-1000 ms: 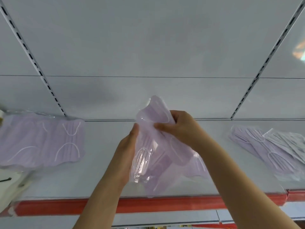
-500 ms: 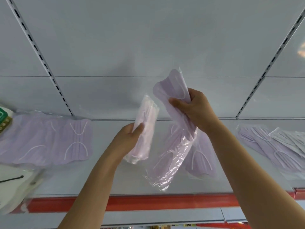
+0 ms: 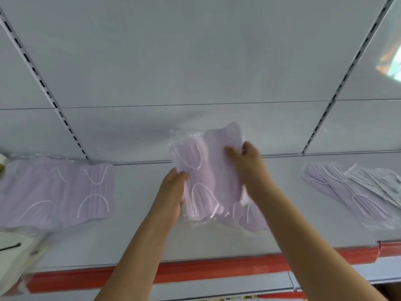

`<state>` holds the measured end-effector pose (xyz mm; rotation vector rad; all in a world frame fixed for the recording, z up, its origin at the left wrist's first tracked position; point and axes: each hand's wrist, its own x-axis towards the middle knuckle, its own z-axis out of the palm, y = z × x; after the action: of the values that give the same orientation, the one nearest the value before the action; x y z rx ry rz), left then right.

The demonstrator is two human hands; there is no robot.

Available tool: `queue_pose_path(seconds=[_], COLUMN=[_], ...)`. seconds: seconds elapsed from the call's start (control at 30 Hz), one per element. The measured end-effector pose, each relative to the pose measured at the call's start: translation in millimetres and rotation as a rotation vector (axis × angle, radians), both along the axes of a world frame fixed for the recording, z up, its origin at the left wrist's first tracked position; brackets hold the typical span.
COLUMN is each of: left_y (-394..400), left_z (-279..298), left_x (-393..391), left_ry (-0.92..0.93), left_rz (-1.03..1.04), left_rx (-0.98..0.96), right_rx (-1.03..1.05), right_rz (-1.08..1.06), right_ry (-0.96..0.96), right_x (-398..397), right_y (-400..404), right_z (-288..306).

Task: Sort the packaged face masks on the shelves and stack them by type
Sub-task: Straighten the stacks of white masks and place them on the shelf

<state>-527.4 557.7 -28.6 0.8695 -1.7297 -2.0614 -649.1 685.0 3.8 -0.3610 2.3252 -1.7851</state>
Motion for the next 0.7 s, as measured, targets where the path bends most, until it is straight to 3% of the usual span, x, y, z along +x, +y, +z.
queue_pose_path(seconds=[0.07,0.17,0.2,0.27,0.33,0.37,0.5,0.6,0.7], left_y=[14,16,11,-2,-13,-16,-15,-9,-1], left_z=[0,-3,-5,-9,-11,-11,-7,-4,-1], left_x=[-5,-1,1,9,14,15,20,23,20], left_ry=[0.046,-0.04,-0.059,-0.102,-0.117,-0.119,-0.125,-0.115,-0.12], left_rz=[-0.117,-0.142,-0.095,0.012,0.077,0.083,0.047,0.038,0.032], left_rx=[0.048,-0.128,-0.115,-0.097,-0.093,-0.086,-0.097,-0.112,-0.124], right_rx=[0.142,0.048,0.188,0.741,1.122,1.149,0.859,0.467,-0.006], right_rz=[0.073,0.031,-0.01,-0.089,-0.068,-0.028,0.032,-0.04,-0.044], right_ry=[-0.011,-0.05,0.045,0.264,0.236,0.173,0.119,0.148,0.014], right_x=[18,16,9,-6,-9,-7,-10,-9,3], right_y=[-8,11,25,58,79,85,98,108,113], right_z=[-21,-25,-24,-28,-35,-39,-44,-23,1])
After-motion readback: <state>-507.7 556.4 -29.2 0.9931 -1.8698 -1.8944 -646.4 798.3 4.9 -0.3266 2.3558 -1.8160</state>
